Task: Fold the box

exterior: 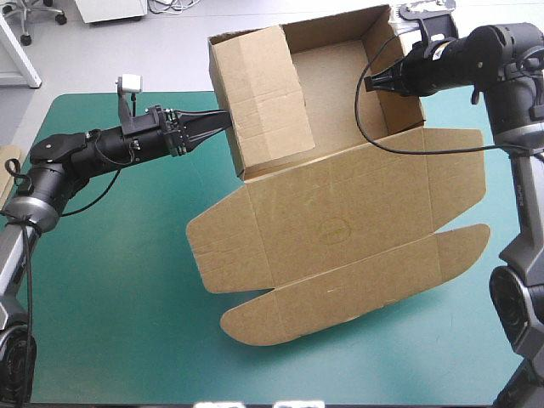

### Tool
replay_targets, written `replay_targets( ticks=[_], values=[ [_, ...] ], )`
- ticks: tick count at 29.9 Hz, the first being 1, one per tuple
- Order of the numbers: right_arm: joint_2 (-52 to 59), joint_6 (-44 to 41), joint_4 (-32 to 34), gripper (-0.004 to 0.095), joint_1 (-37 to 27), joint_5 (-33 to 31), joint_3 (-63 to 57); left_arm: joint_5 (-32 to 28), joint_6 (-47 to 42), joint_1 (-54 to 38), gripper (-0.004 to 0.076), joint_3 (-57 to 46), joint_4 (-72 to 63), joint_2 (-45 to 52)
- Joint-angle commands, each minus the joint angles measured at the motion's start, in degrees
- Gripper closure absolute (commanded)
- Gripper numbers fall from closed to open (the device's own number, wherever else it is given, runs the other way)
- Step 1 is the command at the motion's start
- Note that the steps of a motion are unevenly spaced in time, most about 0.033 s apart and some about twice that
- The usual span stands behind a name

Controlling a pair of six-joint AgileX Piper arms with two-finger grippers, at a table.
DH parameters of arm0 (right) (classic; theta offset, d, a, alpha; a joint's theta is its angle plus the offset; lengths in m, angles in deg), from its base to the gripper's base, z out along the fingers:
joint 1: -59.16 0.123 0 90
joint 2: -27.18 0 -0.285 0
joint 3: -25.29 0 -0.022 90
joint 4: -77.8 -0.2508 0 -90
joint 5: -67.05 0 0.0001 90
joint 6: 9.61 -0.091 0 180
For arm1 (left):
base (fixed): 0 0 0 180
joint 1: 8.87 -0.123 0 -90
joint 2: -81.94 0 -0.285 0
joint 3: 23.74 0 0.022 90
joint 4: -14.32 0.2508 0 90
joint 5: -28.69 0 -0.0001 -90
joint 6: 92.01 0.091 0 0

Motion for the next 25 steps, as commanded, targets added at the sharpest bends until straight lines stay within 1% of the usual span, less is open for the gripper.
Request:
replay_targets(
  ticks=[1, 7, 12, 16, 19, 21, 25],
  values=[
    [2.8, -1.1, -4.0, 0.0926, 0.2, 0.1, 1.3, 4.7, -1.8, 0.7, 0.0353, 3.3, -5.5, 2.4],
    [2.8, -1.9, -3.9, 0.0926, 0.2, 0.1, 1.2, 4.4, -2.4, 0.7, 0.0352, 6.0, -5.5, 2.4],
    [2.8, -2.2, -3.9, 0.0926, 0.2, 0.2, 1.2, 1.6, -3.8, 0.7, 0.0352, 7.1, -5.5, 2.4],
    [2.8, -2.7, -4.1, 0.0926, 0.3, 0.1, 1.2, -3.7, -6.4, 1.4, 0.0344, 7.1, -3.1, 2.4],
    [2.8, -3.4, -3.8, 0.0919, 0.3, 0.1, 1.2, -6.2, -6.7, 3.3, 0.0337, 7.1, -2.4, 2.4],
    [2.7, -3.7, -3.3, 0.0918, 0.3, 0.1, 1.2, -8.7, -8.2, 4.8, 0.0334, 7.4, 0.5, 2.4],
    [2.5, -4.3, -3.0, 0.0918, 0.3, 0.1, 1.2, -18.4, -15.1, 8.6, 0.0334, 9.3, 13.2, 2.4]
  ],
)
